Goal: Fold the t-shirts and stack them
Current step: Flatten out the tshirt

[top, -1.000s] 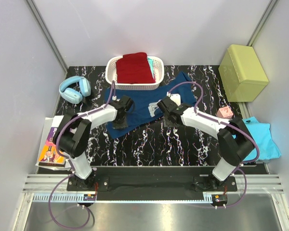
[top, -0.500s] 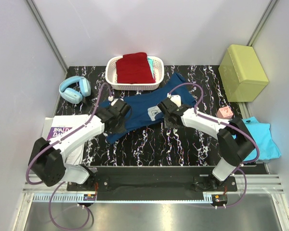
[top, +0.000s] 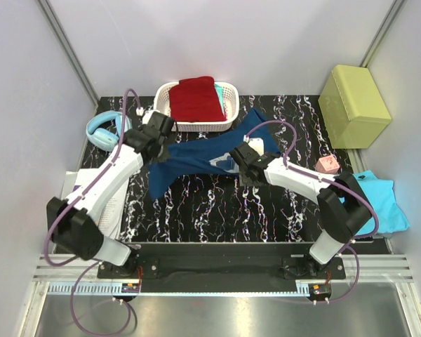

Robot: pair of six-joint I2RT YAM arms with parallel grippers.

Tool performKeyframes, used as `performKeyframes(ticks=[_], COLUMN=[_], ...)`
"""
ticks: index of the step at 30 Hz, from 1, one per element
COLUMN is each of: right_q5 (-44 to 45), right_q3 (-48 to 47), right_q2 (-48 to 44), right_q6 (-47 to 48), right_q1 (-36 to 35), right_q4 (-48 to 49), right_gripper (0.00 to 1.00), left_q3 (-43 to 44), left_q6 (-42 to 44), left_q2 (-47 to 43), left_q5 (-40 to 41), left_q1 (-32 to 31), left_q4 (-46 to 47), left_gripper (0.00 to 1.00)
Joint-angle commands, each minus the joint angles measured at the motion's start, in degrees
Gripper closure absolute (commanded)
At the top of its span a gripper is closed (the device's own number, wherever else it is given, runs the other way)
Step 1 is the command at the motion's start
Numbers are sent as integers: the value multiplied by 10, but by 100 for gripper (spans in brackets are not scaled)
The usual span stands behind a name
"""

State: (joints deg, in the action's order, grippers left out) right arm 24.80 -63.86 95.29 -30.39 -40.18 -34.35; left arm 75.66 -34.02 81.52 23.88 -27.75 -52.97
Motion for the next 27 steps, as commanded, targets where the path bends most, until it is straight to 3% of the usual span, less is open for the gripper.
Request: performKeyframes(ticks=[1,9,10,12,14,16,17,18,22,27], right_q5=[15,10,9,9,7,5,4,3,-4,-11], right_q3=[-5,0,0,0,1,2,2,1,1,1], right_q2=[-36,-46,-48,-49,-53,-51,-50,-48,-44,-41], right_q6=[2,0,1,4,8,8,8,8,9,15], right_q1=[-2,-2,-2,-2,-2,-2,-3,-3,-3,-4], right_q4=[4,1,1,1,1,2,3,4,9,16], right_gripper=[42,42,42,42,42,42,42,42,42,42], left_q3=[39,88,103,110,104,93,88,83,13,-115], left_q6=[36,45,44,40,26,23,26,26,27,-19], left_q2=[73,236,245,237,212,162,146,112,26,-62], left_q5=[33,45,47,45,58,73,88,92,108,46], left_q1=[42,82,85,84,81,74,69,64,26,19], left_q4=[33,52,48,47,50,54,55,55,54,66], left_gripper=[100,97,82,64,38,23,8,3,1,1])
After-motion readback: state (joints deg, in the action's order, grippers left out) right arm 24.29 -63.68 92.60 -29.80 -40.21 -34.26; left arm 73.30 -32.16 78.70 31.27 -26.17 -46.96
